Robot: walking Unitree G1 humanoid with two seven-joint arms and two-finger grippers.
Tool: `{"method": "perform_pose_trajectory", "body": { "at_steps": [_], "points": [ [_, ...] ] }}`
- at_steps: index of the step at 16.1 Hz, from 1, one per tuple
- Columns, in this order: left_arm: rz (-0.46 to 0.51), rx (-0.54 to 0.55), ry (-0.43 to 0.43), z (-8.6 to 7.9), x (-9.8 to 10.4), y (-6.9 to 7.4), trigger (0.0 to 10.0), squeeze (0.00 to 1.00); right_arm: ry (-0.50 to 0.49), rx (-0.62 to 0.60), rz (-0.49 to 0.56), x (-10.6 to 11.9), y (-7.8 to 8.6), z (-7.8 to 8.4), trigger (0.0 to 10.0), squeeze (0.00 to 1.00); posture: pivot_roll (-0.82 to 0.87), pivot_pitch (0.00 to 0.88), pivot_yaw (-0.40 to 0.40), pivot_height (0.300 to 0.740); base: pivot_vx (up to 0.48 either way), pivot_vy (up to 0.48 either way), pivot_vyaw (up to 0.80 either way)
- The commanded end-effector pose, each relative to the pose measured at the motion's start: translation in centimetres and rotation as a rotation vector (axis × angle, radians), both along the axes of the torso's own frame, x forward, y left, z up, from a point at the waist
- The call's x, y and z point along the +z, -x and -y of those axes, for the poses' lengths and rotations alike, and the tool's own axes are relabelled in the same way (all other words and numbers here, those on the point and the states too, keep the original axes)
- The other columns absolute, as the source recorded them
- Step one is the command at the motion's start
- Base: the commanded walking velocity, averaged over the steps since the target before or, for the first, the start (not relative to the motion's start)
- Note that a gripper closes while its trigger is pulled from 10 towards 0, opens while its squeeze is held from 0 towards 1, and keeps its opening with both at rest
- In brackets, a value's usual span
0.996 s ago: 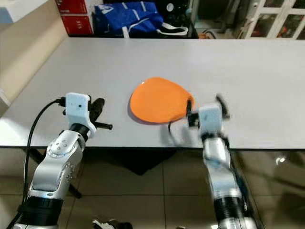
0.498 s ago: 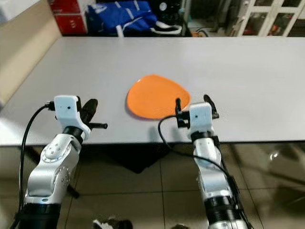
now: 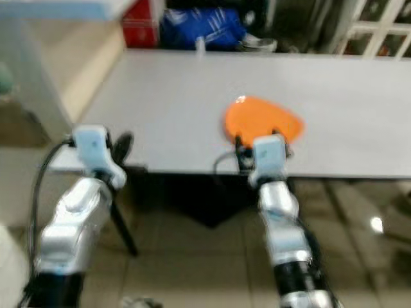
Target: Setting the table
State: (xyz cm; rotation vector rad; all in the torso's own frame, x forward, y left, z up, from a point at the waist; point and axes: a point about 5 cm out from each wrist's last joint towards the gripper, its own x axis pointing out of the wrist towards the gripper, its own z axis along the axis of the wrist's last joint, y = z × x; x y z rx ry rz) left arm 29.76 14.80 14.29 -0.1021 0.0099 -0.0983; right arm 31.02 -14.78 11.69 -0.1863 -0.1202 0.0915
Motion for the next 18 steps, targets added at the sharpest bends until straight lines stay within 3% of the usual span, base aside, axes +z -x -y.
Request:
{"method": "perform_pose_trajectory", "body": {
  "at_steps": [1, 11, 12, 13, 18],
  "points": [
    [0.01, -0.007, 0.008, 0.5, 0.4, -0.2, 10.0, 0.0, 0.004, -0.016, 0.009, 0.5, -0.2, 0.9, 10.0, 0.0, -0.07, 0.0, 0.035, 0.74, 0.0, 0.48, 0.0],
    [0.006, 0.064, -0.049, -0.8, 0.7, -0.7, 10.0, 0.0, 0.001, 0.028, -0.009, 0.1, -0.4, 0.1, 10.0, 0.0, -0.05, 0.0, 0.024, 0.74, 0.0, 0.48, 0.0],
    [0.005, 0.064, -0.044, -0.8, 0.7, -0.7, 10.0, 0.22, 0.006, 0.035, -0.009, 0.1, -0.4, 0.1, 10.0, 0.0, -0.05, 0.0, 0.022, 0.74, 0.0, 0.48, 0.0],
    [0.006, 0.053, -0.029, -0.7, 0.8, -0.8, 10.0, 1.0, 0.011, 0.037, -0.011, 0.0, -0.4, 0.1, 10.0, 0.0, -0.05, 0.0, 0.022, 0.74, 0.0, 0.48, 0.0],
    [-0.001, 0.041, -0.014, -0.7, 0.8, -0.7, 10.0, 1.0, 0.014, 0.027, -0.011, -0.1, -0.3, 0.3, 10.0, 0.0, -0.04, 0.0, 0.039, 0.74, 0.0, 0.48, 0.0]
  ]
}}
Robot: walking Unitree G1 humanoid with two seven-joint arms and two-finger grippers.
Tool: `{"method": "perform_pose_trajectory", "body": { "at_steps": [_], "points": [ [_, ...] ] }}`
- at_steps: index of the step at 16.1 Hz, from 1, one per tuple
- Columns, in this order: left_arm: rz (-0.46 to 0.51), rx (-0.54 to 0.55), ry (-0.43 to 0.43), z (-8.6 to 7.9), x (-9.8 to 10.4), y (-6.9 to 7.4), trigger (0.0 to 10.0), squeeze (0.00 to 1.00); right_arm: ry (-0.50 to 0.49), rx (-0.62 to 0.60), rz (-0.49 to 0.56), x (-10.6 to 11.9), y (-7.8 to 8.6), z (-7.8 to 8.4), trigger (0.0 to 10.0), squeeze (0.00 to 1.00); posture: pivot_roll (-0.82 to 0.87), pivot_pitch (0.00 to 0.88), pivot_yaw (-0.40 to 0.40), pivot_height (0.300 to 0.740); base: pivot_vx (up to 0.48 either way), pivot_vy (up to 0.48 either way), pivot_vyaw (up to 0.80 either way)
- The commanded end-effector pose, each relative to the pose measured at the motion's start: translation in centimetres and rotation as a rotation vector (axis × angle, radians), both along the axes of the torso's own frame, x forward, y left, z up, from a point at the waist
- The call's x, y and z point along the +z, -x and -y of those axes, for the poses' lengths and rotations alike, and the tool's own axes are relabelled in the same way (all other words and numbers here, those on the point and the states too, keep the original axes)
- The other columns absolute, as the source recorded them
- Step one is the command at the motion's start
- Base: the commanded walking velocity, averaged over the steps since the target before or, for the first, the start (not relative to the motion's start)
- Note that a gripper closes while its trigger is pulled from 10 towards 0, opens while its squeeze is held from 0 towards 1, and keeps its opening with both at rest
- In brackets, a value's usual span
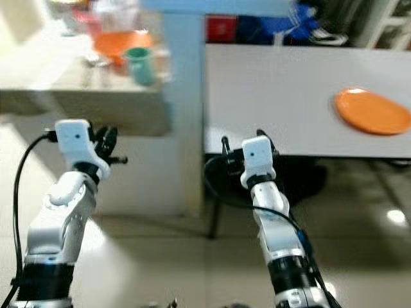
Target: Setting the table
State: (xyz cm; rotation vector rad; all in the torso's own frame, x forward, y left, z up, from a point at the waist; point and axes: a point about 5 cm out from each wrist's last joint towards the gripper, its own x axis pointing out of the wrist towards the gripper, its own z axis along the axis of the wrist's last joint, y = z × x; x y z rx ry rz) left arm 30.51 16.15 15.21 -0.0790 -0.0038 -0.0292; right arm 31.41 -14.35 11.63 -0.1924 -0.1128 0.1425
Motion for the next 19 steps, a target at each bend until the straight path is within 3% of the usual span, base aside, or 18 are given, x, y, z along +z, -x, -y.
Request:
{"method": "perform_pose_trajectory", "body": {
  "at_steps": [1, 11, 12, 13, 19],
  "points": [
    [-0.018, -0.031, 0.014, 0.5, -0.1, -0.1, 10.0, 1.0, -0.001, -0.024, -0.004, -0.2, 0.2, 0.5, 10.0, 0.0, -0.04, 0.0, 0.038, 0.74, 0.0, 0.48, 0.0],
    [0.009, -0.066, -0.029, 1.0, 0.2, -0.5, 10.0, 1.0, 0.017, -0.006, 0.016, 0.2, -0.4, 0.2, 10.0, 0.0, -0.04, 0.0, 0.023, 0.74, 0.0, 0.48, 0.0],
    [0.005, -0.075, -0.05, 1.1, 0.1, -0.5, 10.0, 0.73, 0.018, -0.002, 0.015, 0.1, -0.4, 0.0, 10.0, 0.0, -0.04, 0.0, 0.023, 0.74, 0.0, 0.0, 0.0],
    [0.012, -0.078, -0.038, 1.2, 0.2, -0.5, 10.0, 0.0, 0.019, 0.0, 0.017, 0.1, -0.5, -0.1, 10.0, 0.0, -0.04, 0.0, 0.023, 0.74, 0.0, 0.0, 0.0],
    [0.062, -0.081, -0.081, 2.2, 0.7, -0.5, 10.0, 0.0, 0.049, 0.017, 0.054, 0.6, -1.0, -0.4, 10.0, 0.0, -0.03, 0.0, 0.01, 0.74, 0.354, 0.098, 0.0]
  ]
}}
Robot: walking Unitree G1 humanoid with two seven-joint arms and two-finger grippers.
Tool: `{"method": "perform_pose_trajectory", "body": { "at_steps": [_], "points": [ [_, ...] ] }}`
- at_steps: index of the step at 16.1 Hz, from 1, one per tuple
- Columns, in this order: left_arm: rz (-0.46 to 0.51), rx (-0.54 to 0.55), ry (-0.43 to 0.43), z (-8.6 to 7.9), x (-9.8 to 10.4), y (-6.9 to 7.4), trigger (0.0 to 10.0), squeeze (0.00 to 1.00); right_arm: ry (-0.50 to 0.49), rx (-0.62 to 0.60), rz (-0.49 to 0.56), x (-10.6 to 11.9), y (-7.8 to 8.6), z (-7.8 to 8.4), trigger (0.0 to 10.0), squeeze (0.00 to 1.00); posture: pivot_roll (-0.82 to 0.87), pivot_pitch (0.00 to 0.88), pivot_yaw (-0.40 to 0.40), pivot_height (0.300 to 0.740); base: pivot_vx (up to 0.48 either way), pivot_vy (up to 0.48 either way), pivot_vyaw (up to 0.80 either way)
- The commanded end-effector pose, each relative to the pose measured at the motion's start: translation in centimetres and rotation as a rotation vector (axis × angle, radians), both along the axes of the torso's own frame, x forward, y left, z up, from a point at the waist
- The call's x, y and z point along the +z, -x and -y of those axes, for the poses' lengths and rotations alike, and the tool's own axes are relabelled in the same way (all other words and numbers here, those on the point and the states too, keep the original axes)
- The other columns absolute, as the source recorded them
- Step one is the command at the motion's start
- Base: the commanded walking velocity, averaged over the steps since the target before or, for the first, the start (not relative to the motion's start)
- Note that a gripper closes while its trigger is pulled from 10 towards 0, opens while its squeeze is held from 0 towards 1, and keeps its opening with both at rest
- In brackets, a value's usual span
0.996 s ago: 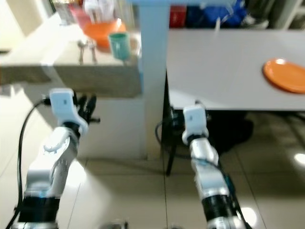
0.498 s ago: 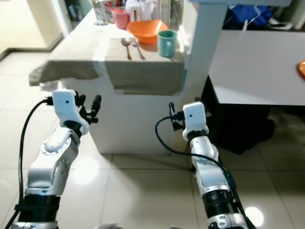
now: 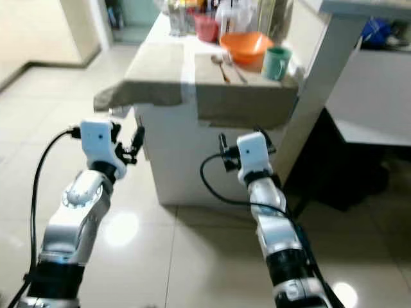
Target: Setting the table
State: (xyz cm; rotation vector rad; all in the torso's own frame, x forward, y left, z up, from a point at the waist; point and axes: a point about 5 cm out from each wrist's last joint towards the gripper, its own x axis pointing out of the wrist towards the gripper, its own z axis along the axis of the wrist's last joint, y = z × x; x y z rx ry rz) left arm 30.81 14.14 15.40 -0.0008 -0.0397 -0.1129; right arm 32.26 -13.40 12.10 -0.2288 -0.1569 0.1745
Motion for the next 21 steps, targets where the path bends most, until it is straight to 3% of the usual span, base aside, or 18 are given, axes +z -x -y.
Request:
{"method": "perform_pose_trajectory", "body": {
  "at_steps": [1, 4, 9, 21],
  "points": [
    [0.02, 0.002, 0.003, 0.2, 0.4, -0.2, 10.0, 0.0, 0.018, -0.017, 0.016, 0.2, -0.2, 0.5, 10.0, 0.0, -0.03, 0.0, 0.01, 0.74, 0.461, 0.0, 0.0],
    [0.027, -0.012, 0.002, 0.4, 0.5, -0.2, 10.0, 0.0, 0.0, -0.023, -0.004, 0.2, -0.5, 0.6, 10.0, 0.0, -0.03, 0.0, 0.011, 0.74, 0.47, 0.0, 0.0],
    [0.046, -0.044, -0.027, 1.5, 0.6, 0.0, 10.0, 0.0, 0.001, -0.031, 0.016, 0.3, -0.7, 0.6, 10.0, 0.0, -0.03, 0.0, 0.013, 0.74, 0.48, 0.0, -0.57],
    [0.064, -0.071, -0.031, 2.2, 0.8, -0.2, 10.0, 0.0, 0.023, -0.009, 0.085, 1.5, -1.2, -0.2, 10.0, 0.0, -0.04, 0.0, 0.023, 0.74, 0.47, 0.0, 0.0]
  ]
}}
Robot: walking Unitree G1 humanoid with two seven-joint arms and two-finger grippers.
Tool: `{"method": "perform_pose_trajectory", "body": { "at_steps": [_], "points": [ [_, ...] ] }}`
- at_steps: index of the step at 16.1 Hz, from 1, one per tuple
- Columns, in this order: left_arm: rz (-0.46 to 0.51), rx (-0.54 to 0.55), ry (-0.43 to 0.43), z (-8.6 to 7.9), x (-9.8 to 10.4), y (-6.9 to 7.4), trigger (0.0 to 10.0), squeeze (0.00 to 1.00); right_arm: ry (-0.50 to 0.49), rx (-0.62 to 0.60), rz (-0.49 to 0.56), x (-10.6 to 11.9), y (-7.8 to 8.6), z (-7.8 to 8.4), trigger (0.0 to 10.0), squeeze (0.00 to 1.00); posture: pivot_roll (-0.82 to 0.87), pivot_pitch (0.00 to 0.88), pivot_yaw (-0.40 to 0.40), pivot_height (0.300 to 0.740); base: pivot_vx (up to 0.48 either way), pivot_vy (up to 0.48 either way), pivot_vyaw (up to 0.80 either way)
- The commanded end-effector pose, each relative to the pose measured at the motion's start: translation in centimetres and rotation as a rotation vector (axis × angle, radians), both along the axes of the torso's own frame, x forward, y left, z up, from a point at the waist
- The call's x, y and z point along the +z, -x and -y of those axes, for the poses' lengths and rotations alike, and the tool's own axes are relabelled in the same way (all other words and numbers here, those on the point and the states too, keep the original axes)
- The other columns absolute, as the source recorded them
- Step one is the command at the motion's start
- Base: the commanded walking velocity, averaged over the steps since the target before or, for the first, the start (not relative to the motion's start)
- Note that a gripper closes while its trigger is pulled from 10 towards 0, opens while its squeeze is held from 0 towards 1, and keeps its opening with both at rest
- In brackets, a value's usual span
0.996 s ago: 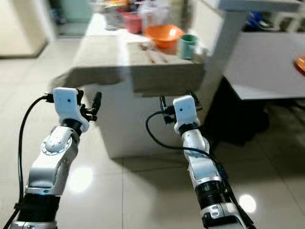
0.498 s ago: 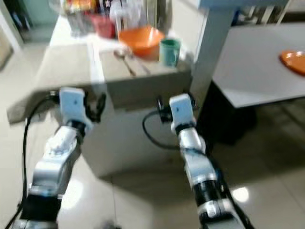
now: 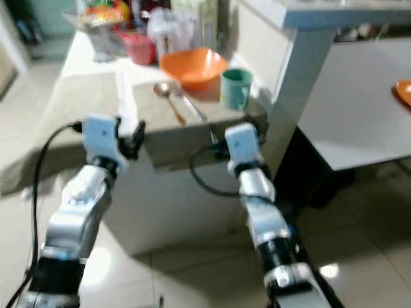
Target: Setting the table
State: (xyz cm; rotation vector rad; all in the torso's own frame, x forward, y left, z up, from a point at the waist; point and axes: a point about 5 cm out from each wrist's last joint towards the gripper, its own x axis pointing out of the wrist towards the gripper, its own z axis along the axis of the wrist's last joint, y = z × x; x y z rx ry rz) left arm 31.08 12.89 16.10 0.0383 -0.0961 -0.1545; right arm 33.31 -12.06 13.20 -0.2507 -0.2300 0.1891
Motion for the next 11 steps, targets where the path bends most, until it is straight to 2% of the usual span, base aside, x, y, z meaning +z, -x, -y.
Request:
{"method": "perform_pose_trajectory", "body": {
  "at_steps": [1, 4, 6, 11],
  "points": [
    [0.01, -0.034, 0.001, 1.0, 0.19, 0.08, 10.0, 0.0, 0.004, -0.032, 0.021, 0.54, -0.26, 1.11, 10.0, 0.0, -0.04, 0.0, 0.024, 0.74, 0.48, 0.0, 0.0],
    [0.03, -0.054, -0.011, 1.21, 0.52, 0.0, 10.0, 0.0, -0.026, -0.043, 0.022, 0.8, -0.54, 1.14, 10.0, 0.0, -0.04, 0.0, 0.026, 0.74, 0.48, 0.0, 0.0],
    [0.041, -0.024, 0.004, 0.88, 0.72, -0.02, 10.0, 0.0, -0.023, -0.043, 0.034, 0.99, -0.55, 1.03, 10.0, 0.0, -0.04, 0.0, 0.026, 0.74, 0.0, 0.0, -0.61],
    [0.039, -0.018, 0.004, 0.84, 0.59, -0.06, 10.0, 0.0, -0.009, -0.032, 0.044, 0.96, -0.31, 0.78, 10.0, 0.0, -0.04, 0.0, 0.026, 0.74, 0.0, 0.0, 0.0]
  ]
}}
